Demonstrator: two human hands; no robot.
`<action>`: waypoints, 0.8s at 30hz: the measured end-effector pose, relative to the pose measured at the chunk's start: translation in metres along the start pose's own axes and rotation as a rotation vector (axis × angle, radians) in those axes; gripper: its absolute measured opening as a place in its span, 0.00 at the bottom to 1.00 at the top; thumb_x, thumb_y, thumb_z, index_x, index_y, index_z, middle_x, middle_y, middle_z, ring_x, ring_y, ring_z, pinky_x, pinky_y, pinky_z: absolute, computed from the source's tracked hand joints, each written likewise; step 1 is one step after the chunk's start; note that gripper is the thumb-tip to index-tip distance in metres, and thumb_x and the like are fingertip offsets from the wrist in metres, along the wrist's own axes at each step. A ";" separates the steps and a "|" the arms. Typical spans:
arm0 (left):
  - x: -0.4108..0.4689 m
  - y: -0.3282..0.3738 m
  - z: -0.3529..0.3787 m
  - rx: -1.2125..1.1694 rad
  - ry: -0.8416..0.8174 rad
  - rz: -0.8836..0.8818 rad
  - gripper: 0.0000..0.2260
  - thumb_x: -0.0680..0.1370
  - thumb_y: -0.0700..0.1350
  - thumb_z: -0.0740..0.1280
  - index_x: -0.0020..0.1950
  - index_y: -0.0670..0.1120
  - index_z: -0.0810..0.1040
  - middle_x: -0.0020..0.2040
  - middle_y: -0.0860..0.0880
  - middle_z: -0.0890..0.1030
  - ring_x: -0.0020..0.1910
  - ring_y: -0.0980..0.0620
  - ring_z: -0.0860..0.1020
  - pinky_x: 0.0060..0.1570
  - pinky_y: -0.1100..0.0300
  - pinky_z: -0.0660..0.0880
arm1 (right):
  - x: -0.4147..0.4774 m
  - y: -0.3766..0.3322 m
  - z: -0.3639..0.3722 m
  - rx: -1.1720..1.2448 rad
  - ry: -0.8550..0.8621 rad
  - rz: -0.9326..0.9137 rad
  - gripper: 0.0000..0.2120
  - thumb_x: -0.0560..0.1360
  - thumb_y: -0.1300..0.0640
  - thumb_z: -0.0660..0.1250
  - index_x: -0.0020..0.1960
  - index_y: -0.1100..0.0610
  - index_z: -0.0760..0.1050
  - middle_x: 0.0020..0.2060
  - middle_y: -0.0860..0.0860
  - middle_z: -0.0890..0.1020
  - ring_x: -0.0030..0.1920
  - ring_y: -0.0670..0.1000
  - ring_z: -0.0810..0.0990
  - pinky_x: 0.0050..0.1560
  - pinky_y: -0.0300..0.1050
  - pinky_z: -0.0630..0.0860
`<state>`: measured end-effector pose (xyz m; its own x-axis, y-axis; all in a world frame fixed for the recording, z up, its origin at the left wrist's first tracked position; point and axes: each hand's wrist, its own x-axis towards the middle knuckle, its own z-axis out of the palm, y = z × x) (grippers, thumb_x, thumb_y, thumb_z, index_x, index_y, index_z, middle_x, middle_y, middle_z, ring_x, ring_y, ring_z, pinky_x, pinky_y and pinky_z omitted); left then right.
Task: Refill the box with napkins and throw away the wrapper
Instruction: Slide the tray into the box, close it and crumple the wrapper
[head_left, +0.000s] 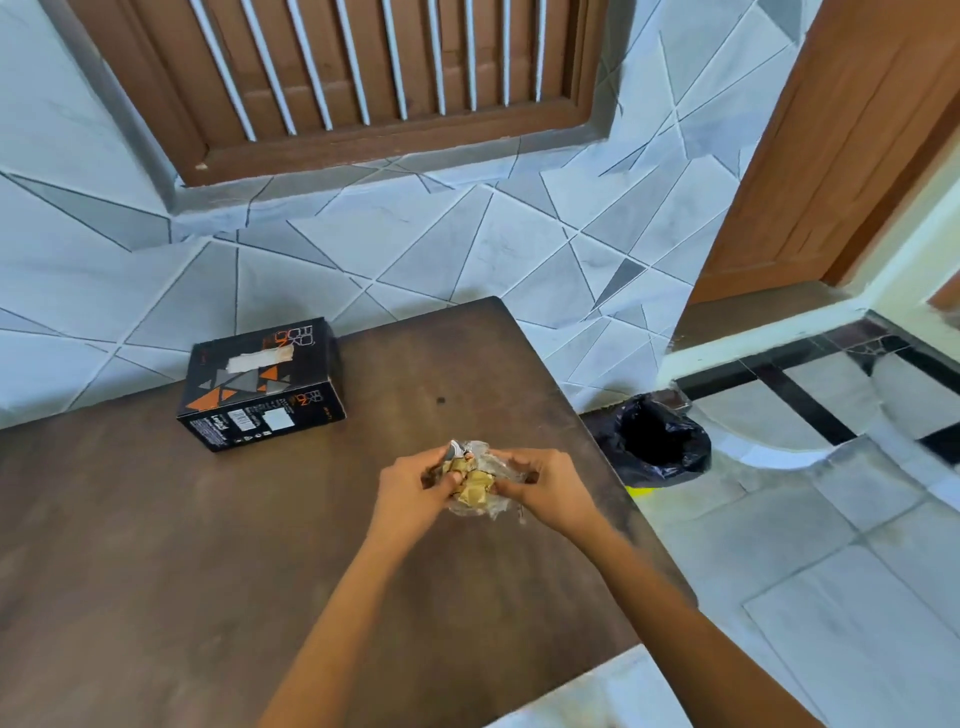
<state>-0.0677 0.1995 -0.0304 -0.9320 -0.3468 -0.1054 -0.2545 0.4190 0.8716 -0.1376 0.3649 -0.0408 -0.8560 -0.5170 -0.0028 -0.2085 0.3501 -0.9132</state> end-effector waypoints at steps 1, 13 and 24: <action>0.005 0.013 0.025 0.020 0.024 0.011 0.12 0.72 0.36 0.68 0.49 0.51 0.81 0.38 0.54 0.83 0.42 0.51 0.82 0.50 0.45 0.79 | 0.000 0.014 -0.024 0.012 -0.013 -0.001 0.17 0.67 0.64 0.73 0.56 0.57 0.80 0.50 0.52 0.84 0.42 0.35 0.80 0.52 0.39 0.78; 0.053 0.126 0.208 -0.175 0.082 -0.122 0.13 0.73 0.37 0.68 0.57 0.46 0.80 0.49 0.45 0.83 0.49 0.47 0.82 0.54 0.47 0.79 | -0.005 0.108 -0.212 0.300 0.092 0.109 0.15 0.71 0.66 0.69 0.58 0.60 0.77 0.49 0.55 0.83 0.46 0.49 0.81 0.47 0.37 0.78; 0.139 0.157 0.326 -0.154 -0.216 -0.093 0.28 0.69 0.42 0.74 0.67 0.53 0.70 0.57 0.52 0.78 0.55 0.55 0.78 0.59 0.62 0.71 | 0.047 0.188 -0.317 0.205 0.175 0.247 0.16 0.71 0.63 0.70 0.58 0.55 0.77 0.46 0.51 0.83 0.43 0.53 0.81 0.45 0.39 0.79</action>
<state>-0.3213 0.4904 -0.0638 -0.9442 -0.1834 -0.2736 -0.3145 0.2553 0.9143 -0.3675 0.6541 -0.0835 -0.9406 -0.2884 -0.1794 0.0982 0.2746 -0.9565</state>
